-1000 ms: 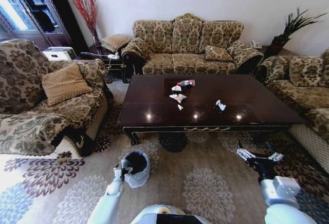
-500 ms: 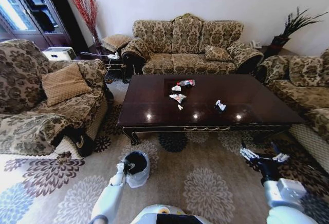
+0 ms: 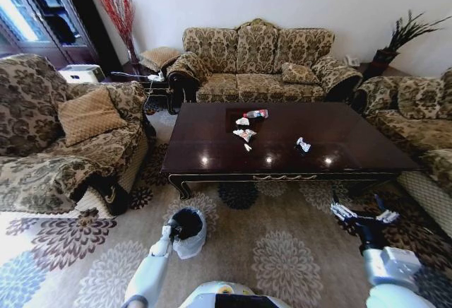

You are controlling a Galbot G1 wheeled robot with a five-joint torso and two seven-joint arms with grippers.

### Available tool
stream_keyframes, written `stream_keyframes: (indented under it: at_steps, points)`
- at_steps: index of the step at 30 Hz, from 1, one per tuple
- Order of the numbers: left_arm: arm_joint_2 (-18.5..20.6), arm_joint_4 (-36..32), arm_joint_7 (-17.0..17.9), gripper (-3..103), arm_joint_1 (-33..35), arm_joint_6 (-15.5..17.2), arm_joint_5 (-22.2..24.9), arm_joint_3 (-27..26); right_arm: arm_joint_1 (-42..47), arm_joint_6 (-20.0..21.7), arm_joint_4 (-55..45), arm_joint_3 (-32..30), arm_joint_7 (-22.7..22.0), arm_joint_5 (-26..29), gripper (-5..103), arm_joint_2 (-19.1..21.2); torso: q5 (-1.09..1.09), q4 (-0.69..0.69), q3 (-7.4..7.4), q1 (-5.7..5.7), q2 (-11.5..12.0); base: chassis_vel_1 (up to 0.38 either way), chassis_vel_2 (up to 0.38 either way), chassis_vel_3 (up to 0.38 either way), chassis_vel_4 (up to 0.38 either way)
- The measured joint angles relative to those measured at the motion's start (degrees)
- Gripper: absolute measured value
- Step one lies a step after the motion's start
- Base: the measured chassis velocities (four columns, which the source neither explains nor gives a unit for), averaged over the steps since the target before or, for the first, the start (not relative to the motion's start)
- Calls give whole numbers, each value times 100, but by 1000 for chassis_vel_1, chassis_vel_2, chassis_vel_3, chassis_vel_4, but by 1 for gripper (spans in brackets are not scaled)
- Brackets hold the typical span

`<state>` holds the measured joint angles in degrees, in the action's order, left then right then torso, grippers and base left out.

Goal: Move to the front of the table and place the trash on the table into the trash bin.

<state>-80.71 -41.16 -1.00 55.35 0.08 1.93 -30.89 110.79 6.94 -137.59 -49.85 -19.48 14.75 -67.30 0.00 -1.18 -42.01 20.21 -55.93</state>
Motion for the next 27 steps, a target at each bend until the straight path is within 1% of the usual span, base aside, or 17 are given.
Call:
stream_keyframes:
  at_steps: [2, 4, 5, 8, 9, 11, 13, 16, 17, 20, 21, 22, 23, 26, 27]
  points:
    - [-8, 0, -1, 51, -9, 0, -2, -1, -7, 0, 6, -1, 1, 1, 100, 4, 0, 0, 0, 0, 0, 0, 0, 0, 0]
    - [-29, 0, -2, 42, -31, 5, -12, -6, -25, -1, 28, -3, 2, 5, 100, 20, 0, 1, 0, 0, 0, 0, 0, 0, 0]
    - [-29, 0, -2, 42, -31, 5, -12, -6, -25, -1, 28, -3, 2, 5, 100, 20, 0, 1, 0, 0, 0, 0, 0, 0, 0]
    - [-48, 0, 2, 30, -46, 7, -17, -12, -33, -1, 25, -6, 2, 13, 100, 35, 1, 1, 0, 0, 0, 0, 0, 0, 0]
    - [-48, 0, 2, 30, -46, 7, -17, -12, -33, -1, 25, -6, 2, 13, 100, 35, 1, 1, 0, 0, 0, 0, 0, 0, 0]
    - [-61, 4, 3, 22, -46, 8, -20, -12, -34, -1, 14, -21, 2, 20, 100, 35, 0, 0, 0, 0, 0, 0, 0, 0, 0]
    - [-68, 4, 4, 22, -46, 8, -22, -13, -32, -4, 14, -35, 2, 22, 100, 30, 1, 1, 0, 0, 0, 0, 0, 0, 0]
    - [-78, -12, 7, 11, -38, 7, -27, -20, -24, -33, 19, -65, 7, 23, 100, 11, 2, 0, 0, 0, 0, 0, 0, 0, 0]
    - [-78, -12, 7, 11, -38, 7, -27, -20, -24, -33, 19, -65, 7, 23, 100, 11, 2, 0, 0, 0, 0, 0, 0, 0, 0]
    - [-77, -34, -10, 2, 2, 10, 0, -17, -28, -46, 21, -69, 11, 23, 100, -13, -6, 2, 0, 0, 0, 0, 0, 0, 0]
    - [-77, -34, -10, 2, 2, 10, 0, -17, -28, -46, 21, -69, 11, 23, 100, -13, -6, 2, 0, 0, 0, 0, 0, 0, 0]
    - [-65, -37, 5, 1, 22, 7, 37, -18, -35, -48, 21, -70, 12, 23, 100, -21, -17, 3, -1, 0, 1, 0, 0, 0, 0]
    - [-24, -58, 10, 1, 44, -20, 113, -18, -60, -52, 21, -63, 13, 23, 100, -39, 2, 3, 0, 0, 0, 0, 0, 0, 0]
    - [23, -101, 31, 1, 92, -61, 174, -26, -83, -59, 18, -58, 13, 23, 100, -62, 4, 1, 0, 0, 0, 0, 0, 0, 0]
    - [33, -153, 31, 1, 130, -83, 218, -28, -88, -62, 16, -56, 13, 23, 100, -69, 1, 1, 0, 0, 0, 0, 0, 0, 0]
